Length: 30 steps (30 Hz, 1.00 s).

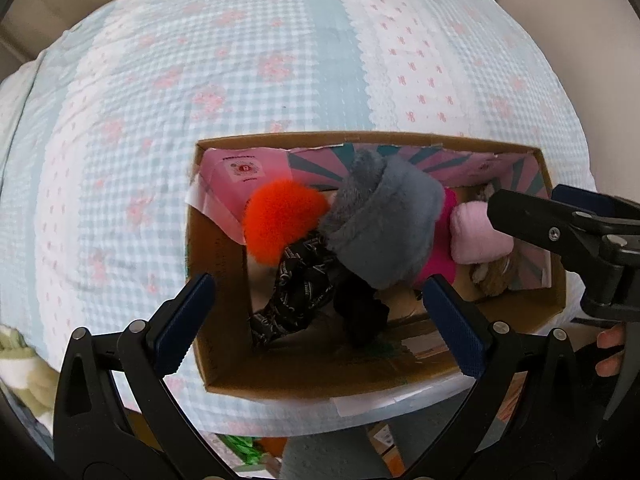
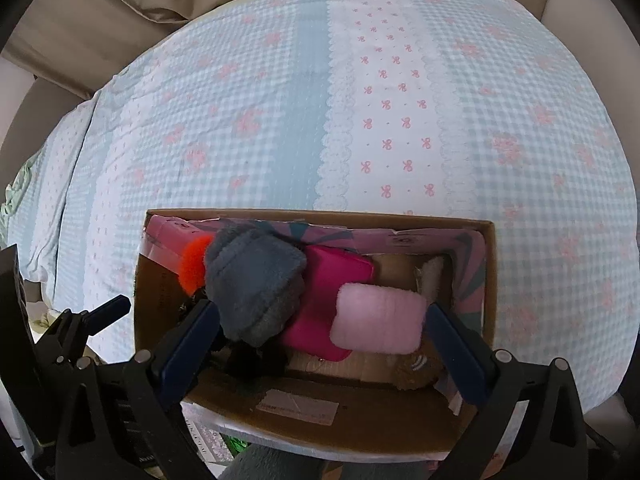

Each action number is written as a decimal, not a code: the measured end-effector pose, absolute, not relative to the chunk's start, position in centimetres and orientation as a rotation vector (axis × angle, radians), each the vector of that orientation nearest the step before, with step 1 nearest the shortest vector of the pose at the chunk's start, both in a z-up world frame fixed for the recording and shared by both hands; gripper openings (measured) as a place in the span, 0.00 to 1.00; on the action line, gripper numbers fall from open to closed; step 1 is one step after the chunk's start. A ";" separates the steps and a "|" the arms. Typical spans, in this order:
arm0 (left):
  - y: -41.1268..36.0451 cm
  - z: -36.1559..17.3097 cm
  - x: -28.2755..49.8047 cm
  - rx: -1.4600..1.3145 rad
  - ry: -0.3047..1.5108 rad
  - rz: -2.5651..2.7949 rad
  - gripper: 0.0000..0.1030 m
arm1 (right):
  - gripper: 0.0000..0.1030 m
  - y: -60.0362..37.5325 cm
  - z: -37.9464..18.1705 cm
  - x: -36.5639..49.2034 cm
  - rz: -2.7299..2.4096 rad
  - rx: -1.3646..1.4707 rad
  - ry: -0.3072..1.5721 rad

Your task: Organize soft objects

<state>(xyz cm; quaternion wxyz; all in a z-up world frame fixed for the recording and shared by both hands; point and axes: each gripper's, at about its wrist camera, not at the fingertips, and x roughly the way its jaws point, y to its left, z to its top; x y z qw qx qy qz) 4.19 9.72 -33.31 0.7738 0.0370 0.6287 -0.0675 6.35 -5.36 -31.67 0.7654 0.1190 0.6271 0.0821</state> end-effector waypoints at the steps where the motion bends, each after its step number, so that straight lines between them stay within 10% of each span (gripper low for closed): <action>1: 9.8 -33.1 4.2 0.076 1.361 -0.143 1.00 | 1.00 -5.5 -31.5 6.4 0.179 0.260 1.363; 12: 9.9 -27.7 4.6 0.015 1.313 -0.099 1.00 | 1.00 -7.8 -25.4 6.0 0.169 0.295 1.292; 30: 9.1 -2.3 1.8 0.041 0.824 -0.087 1.00 | 1.00 -12.9 -3.4 -0.1 -0.026 0.131 0.907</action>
